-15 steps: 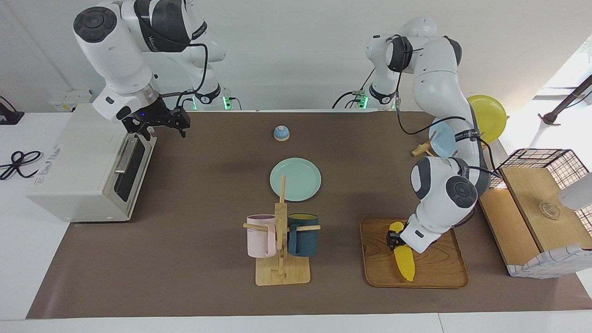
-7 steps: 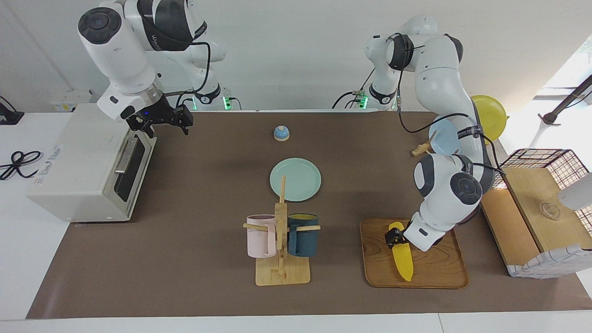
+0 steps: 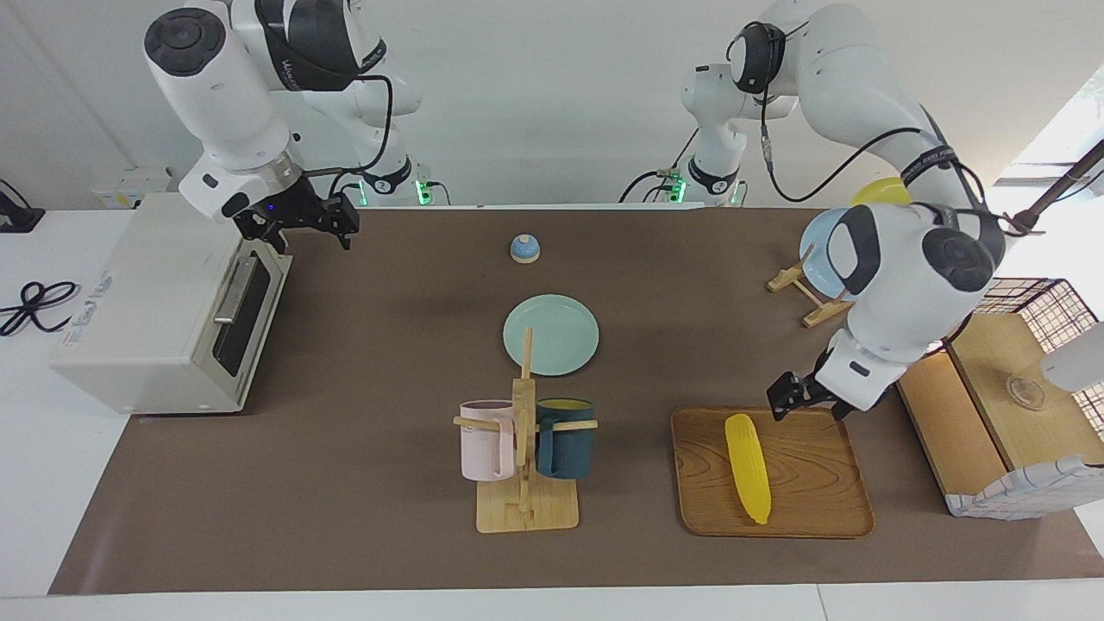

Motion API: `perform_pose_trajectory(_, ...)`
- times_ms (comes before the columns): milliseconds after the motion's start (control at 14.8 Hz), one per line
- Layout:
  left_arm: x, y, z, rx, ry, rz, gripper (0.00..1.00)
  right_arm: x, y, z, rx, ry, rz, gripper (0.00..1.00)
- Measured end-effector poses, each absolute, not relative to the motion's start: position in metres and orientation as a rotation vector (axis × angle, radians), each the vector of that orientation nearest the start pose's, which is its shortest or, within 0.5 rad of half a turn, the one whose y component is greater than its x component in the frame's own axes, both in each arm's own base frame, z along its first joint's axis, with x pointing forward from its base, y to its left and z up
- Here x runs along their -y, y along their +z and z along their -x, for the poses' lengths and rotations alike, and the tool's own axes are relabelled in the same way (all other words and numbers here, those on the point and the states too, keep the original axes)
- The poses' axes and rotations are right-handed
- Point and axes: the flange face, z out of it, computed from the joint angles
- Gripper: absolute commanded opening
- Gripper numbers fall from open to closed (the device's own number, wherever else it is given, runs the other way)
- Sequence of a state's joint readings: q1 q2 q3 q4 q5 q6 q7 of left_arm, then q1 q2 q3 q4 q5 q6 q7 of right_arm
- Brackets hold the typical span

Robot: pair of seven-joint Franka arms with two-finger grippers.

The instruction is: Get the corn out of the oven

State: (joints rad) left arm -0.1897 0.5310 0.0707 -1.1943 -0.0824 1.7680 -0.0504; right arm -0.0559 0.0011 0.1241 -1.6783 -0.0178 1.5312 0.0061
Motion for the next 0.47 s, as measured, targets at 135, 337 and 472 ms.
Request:
perform_pose_trajectory(135,0.090,0.525,-0.686,-0.076,-0.014,3.184,1.00,-0.033,0.571,-0.544,0.094,0.232,3.155,1.00)
perform_pose_trajectory(337,0.077,0.579,-0.651,-0.031,0.051,3.184,1.00,-0.033,0.576,-0.544,0.092,0.215,3.156,1.00)
perform_pose_trajectory(472,0.068,0.602,-0.625,-0.014,0.079,3.188,1.00,-0.031,0.580,-0.542,0.086,0.201,3.157,1.00)
